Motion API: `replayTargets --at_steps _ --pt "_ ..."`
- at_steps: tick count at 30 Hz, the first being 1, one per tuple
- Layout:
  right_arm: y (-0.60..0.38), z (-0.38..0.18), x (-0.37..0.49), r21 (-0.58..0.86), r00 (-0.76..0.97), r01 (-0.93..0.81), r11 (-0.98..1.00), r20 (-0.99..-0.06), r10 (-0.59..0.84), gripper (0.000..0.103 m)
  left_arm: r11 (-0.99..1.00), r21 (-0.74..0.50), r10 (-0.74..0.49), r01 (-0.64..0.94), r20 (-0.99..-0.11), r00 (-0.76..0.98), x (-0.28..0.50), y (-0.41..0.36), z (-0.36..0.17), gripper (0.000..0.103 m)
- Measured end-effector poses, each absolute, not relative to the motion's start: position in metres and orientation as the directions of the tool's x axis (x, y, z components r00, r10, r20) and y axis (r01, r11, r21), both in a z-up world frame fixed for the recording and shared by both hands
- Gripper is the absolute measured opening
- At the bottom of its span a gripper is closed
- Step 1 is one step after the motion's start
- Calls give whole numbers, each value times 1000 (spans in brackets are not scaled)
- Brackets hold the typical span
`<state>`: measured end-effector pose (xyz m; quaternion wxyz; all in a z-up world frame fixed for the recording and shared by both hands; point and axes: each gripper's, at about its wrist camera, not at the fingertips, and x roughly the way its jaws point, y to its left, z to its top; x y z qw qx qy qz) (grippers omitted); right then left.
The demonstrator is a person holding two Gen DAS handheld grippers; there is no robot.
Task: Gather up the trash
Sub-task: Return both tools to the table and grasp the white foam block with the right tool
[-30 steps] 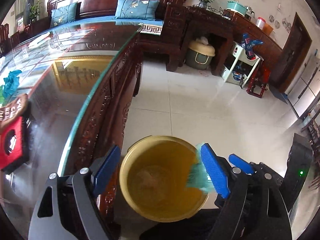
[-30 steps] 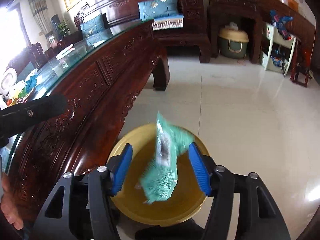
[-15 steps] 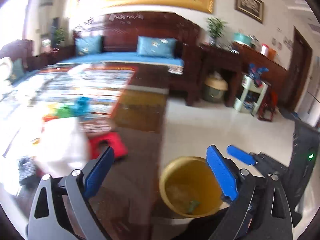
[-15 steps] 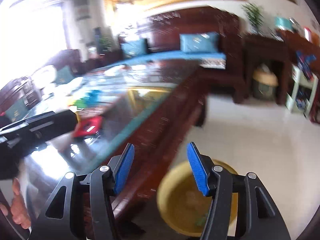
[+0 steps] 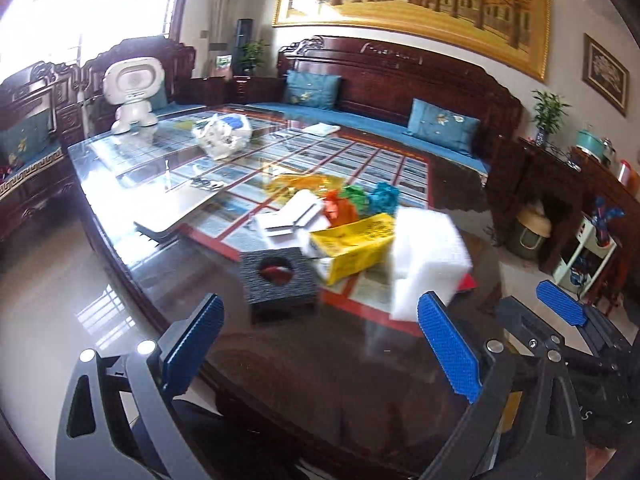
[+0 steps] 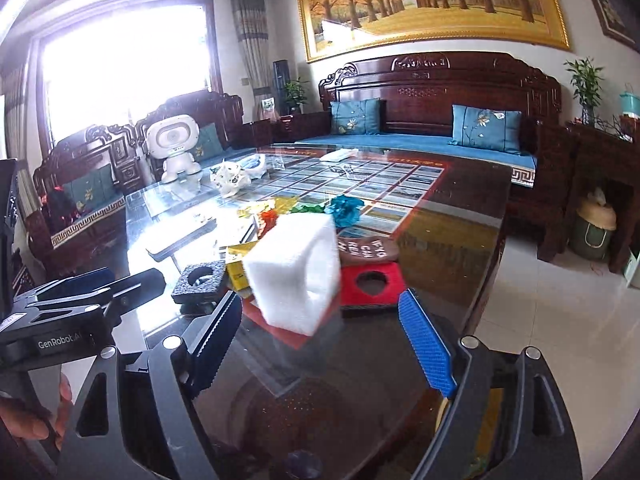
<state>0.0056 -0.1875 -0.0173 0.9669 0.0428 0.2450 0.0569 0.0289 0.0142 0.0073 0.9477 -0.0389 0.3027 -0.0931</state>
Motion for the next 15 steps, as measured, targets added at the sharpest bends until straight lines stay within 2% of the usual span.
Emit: replayTargets --at_steps 5,9,10,12,15 --pt "-162 -21 22 81 872 -66 995 -480 97 80 984 -143 -170 106 -580 797 38 45 -3 99" --pt "-147 -24 33 59 887 -30 998 -458 53 90 984 -155 -161 84 -599 784 50 51 -13 99" --pt "-144 -25 39 44 878 -11 999 -479 30 94 984 -157 -160 81 -603 782 53 52 -15 99" --pt "-143 -29 50 61 856 -10 998 -516 40 94 983 -165 -162 76 -610 776 58 54 -19 99" --pt "-142 -30 58 49 860 20 999 -510 8 95 983 -172 -165 72 -622 765 65 56 -25 99"
